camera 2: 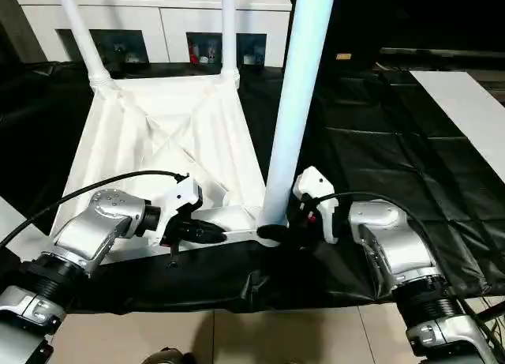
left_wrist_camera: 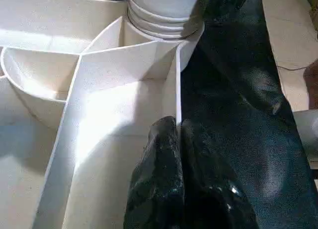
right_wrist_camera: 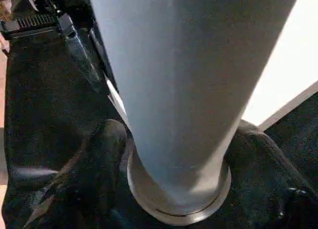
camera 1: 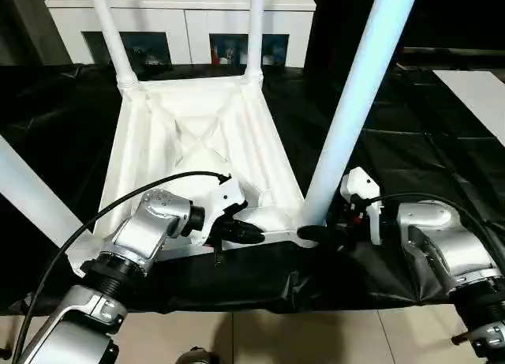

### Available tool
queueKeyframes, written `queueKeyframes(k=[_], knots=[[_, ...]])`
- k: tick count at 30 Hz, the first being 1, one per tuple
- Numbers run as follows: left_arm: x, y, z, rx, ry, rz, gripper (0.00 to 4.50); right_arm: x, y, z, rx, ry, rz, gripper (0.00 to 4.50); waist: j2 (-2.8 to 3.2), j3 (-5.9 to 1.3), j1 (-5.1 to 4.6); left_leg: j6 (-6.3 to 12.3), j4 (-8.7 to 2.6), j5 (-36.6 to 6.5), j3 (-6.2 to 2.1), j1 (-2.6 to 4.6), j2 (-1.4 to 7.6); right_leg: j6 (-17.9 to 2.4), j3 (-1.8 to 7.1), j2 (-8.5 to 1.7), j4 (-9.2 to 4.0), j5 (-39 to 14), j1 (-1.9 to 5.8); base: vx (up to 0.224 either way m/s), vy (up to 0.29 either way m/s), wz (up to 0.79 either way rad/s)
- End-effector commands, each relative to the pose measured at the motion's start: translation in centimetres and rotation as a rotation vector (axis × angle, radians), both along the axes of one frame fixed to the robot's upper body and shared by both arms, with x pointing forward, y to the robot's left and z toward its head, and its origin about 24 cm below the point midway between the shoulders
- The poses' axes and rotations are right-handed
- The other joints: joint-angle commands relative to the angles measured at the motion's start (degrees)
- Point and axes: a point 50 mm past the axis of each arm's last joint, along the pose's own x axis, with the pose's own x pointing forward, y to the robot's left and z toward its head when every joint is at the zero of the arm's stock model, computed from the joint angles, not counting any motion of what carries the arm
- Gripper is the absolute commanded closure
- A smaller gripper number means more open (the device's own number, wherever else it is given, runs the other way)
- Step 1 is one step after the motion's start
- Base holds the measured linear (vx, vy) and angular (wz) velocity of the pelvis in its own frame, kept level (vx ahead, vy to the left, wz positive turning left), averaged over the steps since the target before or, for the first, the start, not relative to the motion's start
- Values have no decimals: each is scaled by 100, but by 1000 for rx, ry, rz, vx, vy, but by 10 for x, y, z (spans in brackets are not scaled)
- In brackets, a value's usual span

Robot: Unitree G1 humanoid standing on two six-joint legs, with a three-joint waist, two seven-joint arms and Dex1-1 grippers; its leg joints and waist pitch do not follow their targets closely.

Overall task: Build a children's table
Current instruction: Rotate leg to tighten

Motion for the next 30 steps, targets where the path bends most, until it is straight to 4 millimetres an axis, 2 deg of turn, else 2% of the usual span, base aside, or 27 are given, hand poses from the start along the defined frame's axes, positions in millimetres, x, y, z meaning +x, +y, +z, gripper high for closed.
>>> queueKeyframes(k=[1, 3, 4, 7, 13, 17, 18, 19, 20, 21, 23, 25, 26, 27, 28, 30], knots=[[5, -8, 20, -66, -69, -43, 450, -8, -3, -14, -41, 59, 10, 151, -14, -414, -39, 274, -406, -1157, -167, 220, 343, -1480, 192, -315, -363, -600, 212, 0, 0, 0], [5, -8, 20, -65, -70, -41, 450, -8, -3, -15, -46, 60, 12, 173, -18, -417, -37, 288, -403, -1110, -166, 218, 344, -1499, 189, -311, -354, -537, 213, 0, 0, 0], [5, -8, 20, -64, -70, -41, 450, -8, -3, -15, -49, 60, 13, 182, -1, -415, -34, 284, -403, -1127, -167, 221, 343, -1502, 189, -308, -355, -547, 209, 0, 0, 0], [6, -8, 20, -65, -71, -38, 450, -9, -4, -17, -61, 64, 18, 204, -16, -415, -35, 265, -405, -1189, -167, 224, 344, -1491, 191, -316, -363, -623, 213, 0, 0, 0], [6, -9, 20, -67, -76, -25, 450, -9, -1, -24, -53, 78, -11, 228, -14, -416, -36, 293, -400, -1153, -167, 220, 342, -1504, 190, -315, -360, -596, 215, 0, 0, 0], [9, -12, 16, -83, -91, 53, 450, 2, -1, -33, -37, 55, -205, 236, -19, -396, -81, 162, -423, -1393, -174, 226, 337, -1455, 193, -318, -396, -925, 191, 0, 0, 0], [9, -12, 16, -83, -91, 53, 450, 2, -1, -33, -37, 55, -205, 238, -22, -392, -96, 130, -425, -1448, -175, 227, 331, -1444, 196, -318, -405, -1006, 187, 0, 0, 0], [10, -13, 16, -92, -91, 74, 450, 3, -1, -35, -28, 57, -238, 239, -32, -389, -123, 65, -445, -1546, -194, 213, 325, -1378, 186, -321, -419, -1195, 210, 0, 0, 0], [12, -16, 15, -99, -90, 111, 450, 6, 1, -38, -9, 61, -304, 240, -42, -389, -160, 21, -449, -1596, -192, 221, 328, -1343, 191, -320, -425, -1268, 196, 0, 0, 0], [15, -21, 13, -105, -95, 158, 450, 10, 7, -42, 16, 60, -398, 240, -33, -379, -207, -11, -454, -1689, -201, 218, 323, -1322, 193, -320, -438, -1388, 182, 0, 0, 0], [18, -26, 11, -109, -96, 214, 450, 14, 13, -45, 29, 60, -466, 241, -34, -370, -271, -70, -472, -1778, -220, 194, 308, -1239, 184, -323, -459, -1630, 193, 0, 0, 0], [25, -32, 10, -103, -101, 306, 450, 20, 21, -46, 36, 53, -558, 242, -54, -360, -306, -109, -471, -1948, -223, 215, 296, -1118, 180, -321, -507, -1983, 174, 0, 0, 0], [29, -36, 9, -99, -104, 356, 450, 24, 28, -47, 29, 42, -615, 242, -20, -350, -335, -174, -466, -2076, -223, 244, 293, -1073, 193, -320, -526, -2200, 120, 0, 0, 0], [31, -39, 9, -96, -107, 385, 450, 27, 32, -47, 23, 35, -652, 243, -34, -352, -369, -224, -474, -2144, -238, 225, 277, -1021, 178, -315, -538, -2344, 134, 0, 0, 0], [34, -42, 10, -99, -112, 420, 450, 30, 35, -47, 13, 24, -684, 243, -48, -354, -368, -233, -481, -2139, -249, 216, 273, -968, 168, -322, -555, -2411, 154, 0, 0, 0], [41, -48, 12, -108, -121, 494, 450, 36, 45, -46, -1, 10, -743, 244, -30, -361, -366, -230, -481, -2171, -255, 231, 269, -869, 167, -321, -582, -2463, 135, 0, 0, 0]])
